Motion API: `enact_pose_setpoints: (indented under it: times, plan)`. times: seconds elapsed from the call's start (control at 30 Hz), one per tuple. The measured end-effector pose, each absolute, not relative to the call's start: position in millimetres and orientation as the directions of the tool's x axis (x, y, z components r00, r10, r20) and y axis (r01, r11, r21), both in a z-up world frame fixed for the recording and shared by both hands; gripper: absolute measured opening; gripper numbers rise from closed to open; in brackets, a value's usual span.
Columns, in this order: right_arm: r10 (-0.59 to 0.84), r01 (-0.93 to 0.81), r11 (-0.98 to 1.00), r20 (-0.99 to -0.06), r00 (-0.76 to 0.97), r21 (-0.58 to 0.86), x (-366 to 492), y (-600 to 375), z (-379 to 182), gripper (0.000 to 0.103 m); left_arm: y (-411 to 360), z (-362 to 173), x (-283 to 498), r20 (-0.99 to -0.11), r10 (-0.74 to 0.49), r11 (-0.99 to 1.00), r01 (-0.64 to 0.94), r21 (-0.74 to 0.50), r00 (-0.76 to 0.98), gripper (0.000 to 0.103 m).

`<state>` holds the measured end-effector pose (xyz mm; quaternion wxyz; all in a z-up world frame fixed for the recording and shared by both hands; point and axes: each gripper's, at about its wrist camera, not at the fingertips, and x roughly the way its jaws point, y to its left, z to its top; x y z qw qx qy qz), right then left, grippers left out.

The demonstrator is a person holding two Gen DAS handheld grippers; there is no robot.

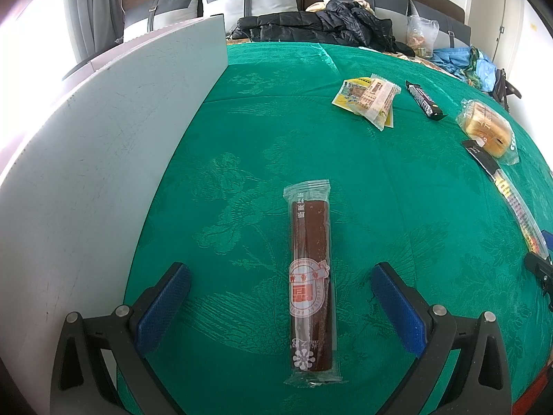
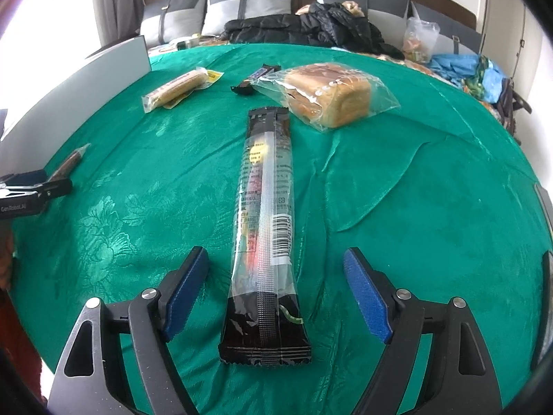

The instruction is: Organize snacks

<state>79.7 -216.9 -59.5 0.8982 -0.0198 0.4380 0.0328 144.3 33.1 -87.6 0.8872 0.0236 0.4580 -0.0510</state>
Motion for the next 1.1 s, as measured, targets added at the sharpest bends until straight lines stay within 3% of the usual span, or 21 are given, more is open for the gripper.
enact_pose_setpoints:
  times: [1.1]
  plan:
    - [0.041, -0.074, 0.997, -0.788, 0.615, -0.005, 80.2, -217.6, -59.6, 0.083, 33.2, -87.7, 145.6, -0.82, -0.072, 0.993, 0.118, -0.005, 0.568, 0.103]
